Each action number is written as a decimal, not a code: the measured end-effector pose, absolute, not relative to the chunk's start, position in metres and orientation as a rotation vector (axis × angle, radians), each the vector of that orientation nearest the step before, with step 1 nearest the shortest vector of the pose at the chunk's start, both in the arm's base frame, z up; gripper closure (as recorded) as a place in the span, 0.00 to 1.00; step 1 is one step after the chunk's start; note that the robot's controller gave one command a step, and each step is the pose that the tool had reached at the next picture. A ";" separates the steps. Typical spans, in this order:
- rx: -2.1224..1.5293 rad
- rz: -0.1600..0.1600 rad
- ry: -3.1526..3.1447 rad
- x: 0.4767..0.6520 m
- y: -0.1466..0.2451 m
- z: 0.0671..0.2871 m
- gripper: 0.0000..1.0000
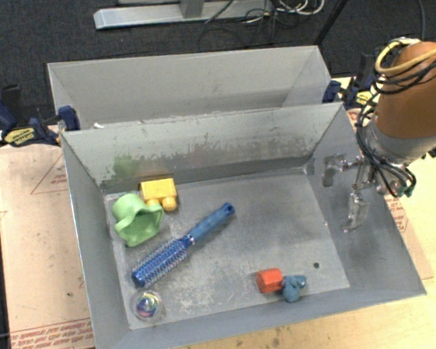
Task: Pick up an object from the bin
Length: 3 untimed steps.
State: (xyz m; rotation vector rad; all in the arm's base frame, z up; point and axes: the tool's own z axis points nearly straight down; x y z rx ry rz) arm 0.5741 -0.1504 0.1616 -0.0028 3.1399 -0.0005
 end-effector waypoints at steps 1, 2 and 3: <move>-0.224 0.007 3.143 0.503 -0.099 0.069 0.00; -0.520 -0.003 3.076 0.487 -0.022 0.073 0.00; -0.521 0.000 3.096 0.482 -0.024 0.070 1.00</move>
Offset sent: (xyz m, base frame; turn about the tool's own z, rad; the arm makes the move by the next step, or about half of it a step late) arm -0.0679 0.0484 -0.0884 -0.1405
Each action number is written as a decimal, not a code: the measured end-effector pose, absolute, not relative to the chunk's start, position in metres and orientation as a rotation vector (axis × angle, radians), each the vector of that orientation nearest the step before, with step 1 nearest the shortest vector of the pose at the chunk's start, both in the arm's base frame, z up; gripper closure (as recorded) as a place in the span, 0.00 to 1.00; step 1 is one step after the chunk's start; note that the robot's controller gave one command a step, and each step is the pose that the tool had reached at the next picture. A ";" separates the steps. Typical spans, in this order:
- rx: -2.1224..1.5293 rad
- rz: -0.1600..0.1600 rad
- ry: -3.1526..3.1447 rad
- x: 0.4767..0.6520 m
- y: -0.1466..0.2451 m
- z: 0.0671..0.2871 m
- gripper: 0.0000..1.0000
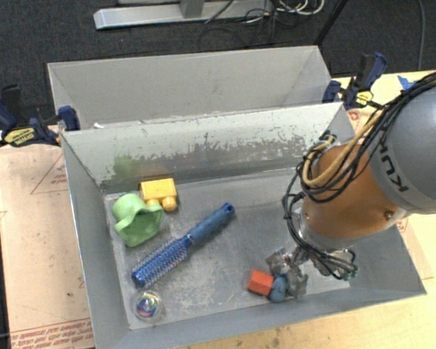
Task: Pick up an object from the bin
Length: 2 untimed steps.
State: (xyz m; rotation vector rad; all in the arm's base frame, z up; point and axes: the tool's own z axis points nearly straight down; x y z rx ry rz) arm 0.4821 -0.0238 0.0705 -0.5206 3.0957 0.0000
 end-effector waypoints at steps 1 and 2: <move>-0.554 -0.003 3.082 0.498 -0.018 0.198 1.00; -0.557 0.000 3.089 0.496 -0.018 0.193 0.00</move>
Offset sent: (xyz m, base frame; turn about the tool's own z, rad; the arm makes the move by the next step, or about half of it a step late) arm 0.0134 0.0049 0.1232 -0.0248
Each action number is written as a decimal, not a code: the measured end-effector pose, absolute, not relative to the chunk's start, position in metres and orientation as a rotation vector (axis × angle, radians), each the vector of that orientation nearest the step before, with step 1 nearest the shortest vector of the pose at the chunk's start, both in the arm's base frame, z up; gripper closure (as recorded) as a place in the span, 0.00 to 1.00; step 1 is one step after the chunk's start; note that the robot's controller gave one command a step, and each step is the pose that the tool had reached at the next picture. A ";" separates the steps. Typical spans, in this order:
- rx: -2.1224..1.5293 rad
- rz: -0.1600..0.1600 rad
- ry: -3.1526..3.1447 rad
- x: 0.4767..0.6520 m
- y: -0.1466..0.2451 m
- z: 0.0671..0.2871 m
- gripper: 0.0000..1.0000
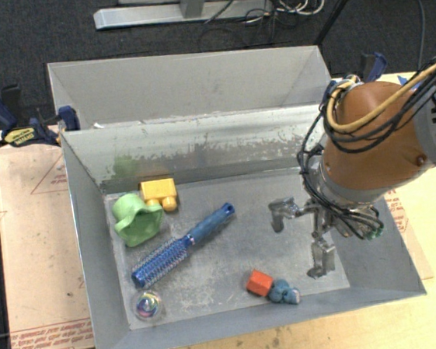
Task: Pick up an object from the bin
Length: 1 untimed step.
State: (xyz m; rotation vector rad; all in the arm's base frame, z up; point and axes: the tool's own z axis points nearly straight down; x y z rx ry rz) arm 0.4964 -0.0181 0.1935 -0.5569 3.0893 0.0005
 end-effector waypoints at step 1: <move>-0.356 0.002 3.112 0.484 0.002 0.080 0.00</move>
Offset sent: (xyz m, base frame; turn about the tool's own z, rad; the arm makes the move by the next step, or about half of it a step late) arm -0.0150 0.0184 -0.1112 0.1289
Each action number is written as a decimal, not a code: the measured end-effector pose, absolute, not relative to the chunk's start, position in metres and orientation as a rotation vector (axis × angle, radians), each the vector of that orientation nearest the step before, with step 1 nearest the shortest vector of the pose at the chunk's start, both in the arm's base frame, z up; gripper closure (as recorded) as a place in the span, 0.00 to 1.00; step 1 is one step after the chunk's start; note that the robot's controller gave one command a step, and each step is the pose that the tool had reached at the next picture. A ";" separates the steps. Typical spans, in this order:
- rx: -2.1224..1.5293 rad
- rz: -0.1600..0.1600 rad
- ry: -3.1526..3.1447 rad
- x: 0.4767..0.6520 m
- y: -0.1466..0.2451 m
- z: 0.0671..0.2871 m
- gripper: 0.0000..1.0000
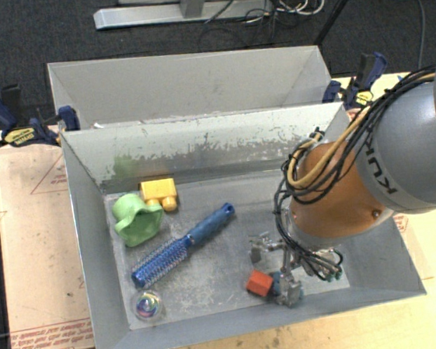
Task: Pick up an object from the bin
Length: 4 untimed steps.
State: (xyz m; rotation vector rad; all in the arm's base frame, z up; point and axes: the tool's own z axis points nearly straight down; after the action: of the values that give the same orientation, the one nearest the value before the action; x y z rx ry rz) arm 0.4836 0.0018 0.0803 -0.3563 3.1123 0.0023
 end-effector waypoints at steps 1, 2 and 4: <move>-0.827 -0.001 3.010 0.486 0.016 0.073 0.00; -0.833 0.001 3.026 0.482 0.015 0.070 1.00; -1.341 -0.005 2.837 0.508 -0.112 0.114 0.00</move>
Offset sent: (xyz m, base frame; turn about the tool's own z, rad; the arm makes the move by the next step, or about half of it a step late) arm -0.0027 0.0118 -0.0103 -0.3094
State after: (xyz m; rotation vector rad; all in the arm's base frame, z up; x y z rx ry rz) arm 0.5076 -0.1124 0.1143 -1.3409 2.8371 -0.0051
